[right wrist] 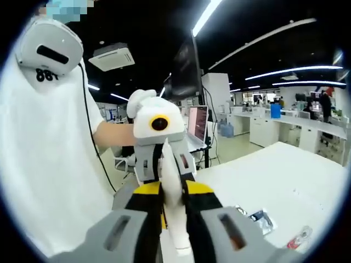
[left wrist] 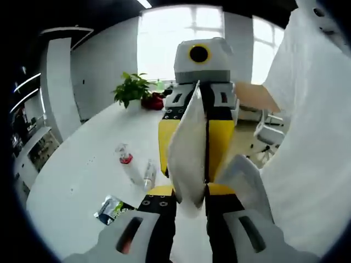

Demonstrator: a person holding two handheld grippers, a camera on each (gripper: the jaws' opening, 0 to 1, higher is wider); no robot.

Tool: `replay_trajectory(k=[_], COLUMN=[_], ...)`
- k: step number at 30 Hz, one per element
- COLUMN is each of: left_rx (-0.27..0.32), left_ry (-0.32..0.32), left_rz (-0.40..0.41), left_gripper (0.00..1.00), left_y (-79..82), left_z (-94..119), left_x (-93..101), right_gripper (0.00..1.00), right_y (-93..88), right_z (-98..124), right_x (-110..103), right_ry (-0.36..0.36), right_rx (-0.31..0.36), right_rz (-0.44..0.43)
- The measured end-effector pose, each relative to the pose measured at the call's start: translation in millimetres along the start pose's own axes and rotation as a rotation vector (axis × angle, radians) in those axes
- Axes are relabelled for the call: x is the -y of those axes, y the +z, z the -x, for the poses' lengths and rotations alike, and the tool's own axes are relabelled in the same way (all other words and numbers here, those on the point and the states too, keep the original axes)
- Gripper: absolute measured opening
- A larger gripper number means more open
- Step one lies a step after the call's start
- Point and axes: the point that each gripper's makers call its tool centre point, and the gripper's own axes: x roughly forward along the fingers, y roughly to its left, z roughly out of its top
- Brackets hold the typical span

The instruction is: Arrange the skincare products in the storage area until every visible bottle or jar stands upright without overlapping.

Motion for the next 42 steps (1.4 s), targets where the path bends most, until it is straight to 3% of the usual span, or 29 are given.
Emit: replay_trajectory(k=[6, 10, 14, 28, 33, 42], left_rx=[0.027, 0.035, 0.040, -0.041, -0.037, -0.030], left_ry=[0.020, 0.051, 0.075, 0.067, 0.084, 0.121], left_rz=[0.024, 0.051, 0.082, 0.087, 0.080, 0.083], left_gripper=[0.15, 0.15, 0.15, 0.15, 0.15, 0.15], left_y=[-7.7, -15.7, -22.8, -50.2, -52.2, -55.9], left_z=[-8.9, -16.3, -23.2, -55.5, -68.8, -90.4], left_x=[-11.0, -23.6, -37.0, -67.0, -83.6, -114.9], right_gripper=[0.18, 0.20, 0.30, 0.52, 0.62, 0.72], right_y=[-11.2, -24.8, -34.2, -71.3, -86.2, -115.3], right_z=[-0.5, 0.5, 1.5, 15.2, 21.4, 21.0], right_x=[14.1, 30.0, 34.2, 58.9, 59.3, 52.1], right_ry=[-0.059, -0.157, -0.178, -0.399, -0.469, -0.517], right_rx=[0.015, -0.018, -0.011, -0.021, -0.020, -0.062], right_rz=[-0.039, -0.011, -0.049, -0.120, -0.123, -0.183])
